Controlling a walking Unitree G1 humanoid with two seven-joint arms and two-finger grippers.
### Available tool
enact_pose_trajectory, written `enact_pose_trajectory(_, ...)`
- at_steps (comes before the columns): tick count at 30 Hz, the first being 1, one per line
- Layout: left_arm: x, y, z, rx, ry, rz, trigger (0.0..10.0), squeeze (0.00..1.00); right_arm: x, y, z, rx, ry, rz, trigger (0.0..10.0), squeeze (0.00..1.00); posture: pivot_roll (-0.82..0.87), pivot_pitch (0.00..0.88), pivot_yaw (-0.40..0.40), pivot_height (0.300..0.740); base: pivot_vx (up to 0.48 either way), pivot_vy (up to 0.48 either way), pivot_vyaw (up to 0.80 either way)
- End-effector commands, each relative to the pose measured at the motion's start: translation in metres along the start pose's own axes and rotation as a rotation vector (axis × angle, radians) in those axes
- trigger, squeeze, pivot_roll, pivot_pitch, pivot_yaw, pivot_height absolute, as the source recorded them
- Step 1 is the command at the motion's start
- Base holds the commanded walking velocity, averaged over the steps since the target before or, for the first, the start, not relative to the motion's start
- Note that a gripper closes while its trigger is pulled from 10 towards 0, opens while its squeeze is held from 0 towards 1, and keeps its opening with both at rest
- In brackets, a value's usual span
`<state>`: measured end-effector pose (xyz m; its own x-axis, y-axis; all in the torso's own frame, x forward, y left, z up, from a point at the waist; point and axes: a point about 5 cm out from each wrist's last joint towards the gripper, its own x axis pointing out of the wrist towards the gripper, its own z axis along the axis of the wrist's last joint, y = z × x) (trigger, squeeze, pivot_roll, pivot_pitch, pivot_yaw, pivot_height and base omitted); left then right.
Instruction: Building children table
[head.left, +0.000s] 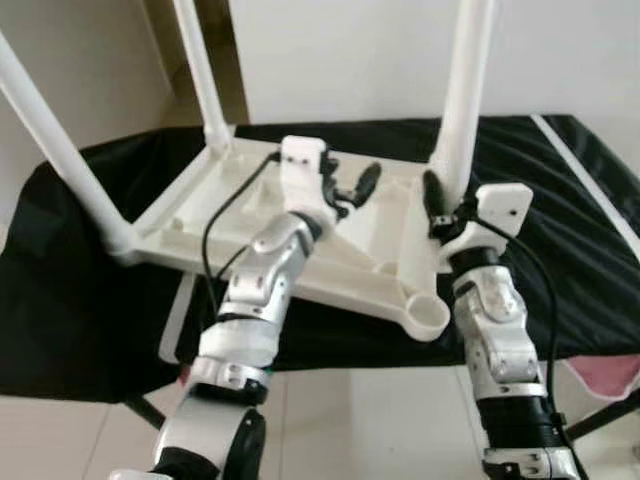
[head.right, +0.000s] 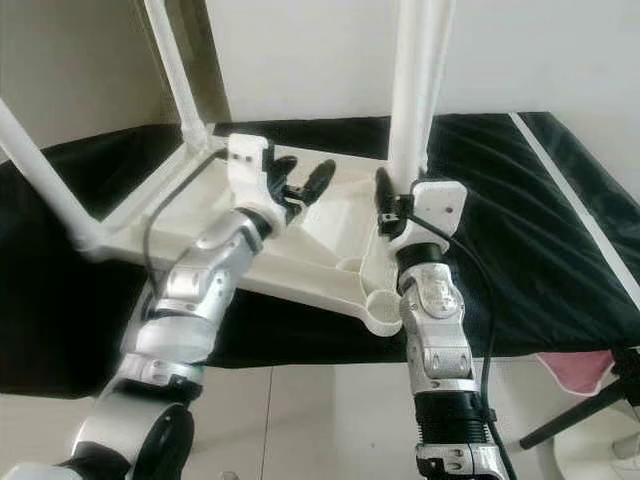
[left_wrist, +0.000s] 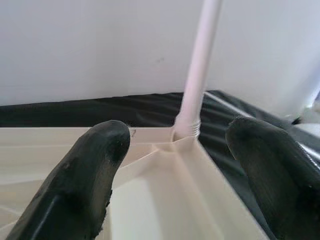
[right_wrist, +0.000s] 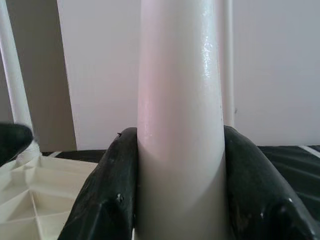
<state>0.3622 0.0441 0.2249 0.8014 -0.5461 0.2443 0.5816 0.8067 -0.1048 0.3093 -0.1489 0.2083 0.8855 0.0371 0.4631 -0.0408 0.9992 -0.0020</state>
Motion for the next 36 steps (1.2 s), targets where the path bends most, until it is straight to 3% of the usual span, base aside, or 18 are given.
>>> enact_pose_trajectory(1,0.000,0.005,-0.003,0.028,0.000,0.062,10.0,0.00,0.004,0.003,0.004,-0.008,-0.038,0.005,10.0,0.00,-0.11,0.000,0.057,0.740,0.000,0.000,0.00)
enact_pose_trajectory(6,-0.004,0.012,-0.003,0.050,-0.019,0.132,10.0,0.00,0.004,0.000,0.001,-0.018,-0.033,-0.007,10.0,0.00,-0.10,0.000,0.055,0.740,0.000,0.000,0.00)
enact_pose_trajectory(9,-0.006,0.008,-0.005,0.023,-0.032,0.110,10.0,0.00,-0.002,-0.003,-0.003,-0.007,-0.022,-0.054,10.0,0.00,-0.08,0.000,0.051,0.740,0.000,0.000,0.00)
enact_pose_trajectory(14,-0.008,0.004,-0.006,0.010,-0.054,0.085,10.0,0.00,-0.008,0.003,-0.005,0.012,-0.025,-0.022,10.0,0.00,-0.06,0.000,0.048,0.740,0.000,0.000,0.00)
enact_pose_trajectory(15,-0.007,-0.001,-0.008,-0.029,-0.055,0.042,10.0,0.00,-0.010,0.007,-0.007,0.033,-0.025,0.012,10.0,0.00,-0.06,0.000,0.037,0.740,0.000,0.000,0.00)
enact_pose_trajectory(18,-0.007,-0.012,-0.013,-0.046,-0.013,-0.060,10.0,0.00,-0.013,0.012,-0.007,0.063,-0.027,0.052,10.0,0.00,-0.05,0.000,0.024,0.740,0.000,0.000,0.00)
enact_pose_trajectory(22,-0.007,-0.016,-0.013,-0.058,-0.017,-0.095,10.0,0.00,-0.014,0.015,-0.007,0.083,-0.028,0.080,10.0,0.00,-0.04,0.000,0.014,0.740,0.000,0.000,0.00)
enact_pose_trajectory(26,-0.004,-0.026,-0.010,-0.109,-0.021,-0.199,10.0,0.00,-0.019,0.026,-0.007,0.133,-0.015,0.166,10.0,0.00,-0.03,0.000,0.004,0.740,0.000,0.000,0.00)
enact_pose_trajectory(36,0.001,-0.032,-0.002,-0.055,-0.024,-0.258,10.0,0.00,-0.036,0.035,-0.011,0.152,0.041,0.287,10.0,0.00,-0.03,0.000,-0.013,0.740,0.000,0.000,0.00)
